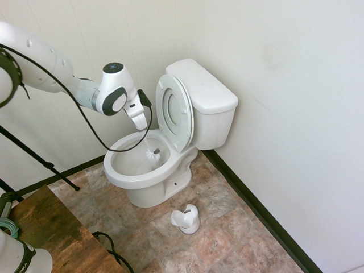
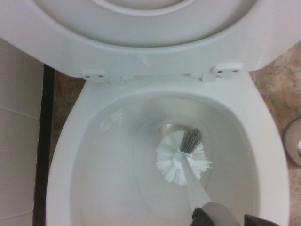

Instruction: Clean the toilet

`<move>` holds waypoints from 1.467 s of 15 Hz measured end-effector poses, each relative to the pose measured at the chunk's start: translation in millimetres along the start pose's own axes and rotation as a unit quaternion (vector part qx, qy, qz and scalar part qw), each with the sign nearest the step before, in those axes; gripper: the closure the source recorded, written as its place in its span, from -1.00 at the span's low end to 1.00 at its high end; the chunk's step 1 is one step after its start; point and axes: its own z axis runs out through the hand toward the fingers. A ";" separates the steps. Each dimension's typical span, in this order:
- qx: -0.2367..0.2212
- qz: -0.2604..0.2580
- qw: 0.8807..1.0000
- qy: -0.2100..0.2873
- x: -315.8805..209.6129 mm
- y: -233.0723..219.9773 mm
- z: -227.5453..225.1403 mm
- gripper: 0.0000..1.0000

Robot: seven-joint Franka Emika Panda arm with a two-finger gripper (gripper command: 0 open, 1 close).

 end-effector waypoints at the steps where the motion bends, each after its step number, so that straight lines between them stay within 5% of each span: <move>1: 0.006 0.006 1.000 0.003 7.1 12.5 -16.8 1.00; 9: 0.047 0.101 0.993 0.028 110.3 99.7 -131.8 1.00; 14: -0.005 0.164 0.986 0.042 191.6 126.4 -77.1 1.00; 22: -0.072 0.179 0.980 0.044 232.0 121.4 29.2 1.00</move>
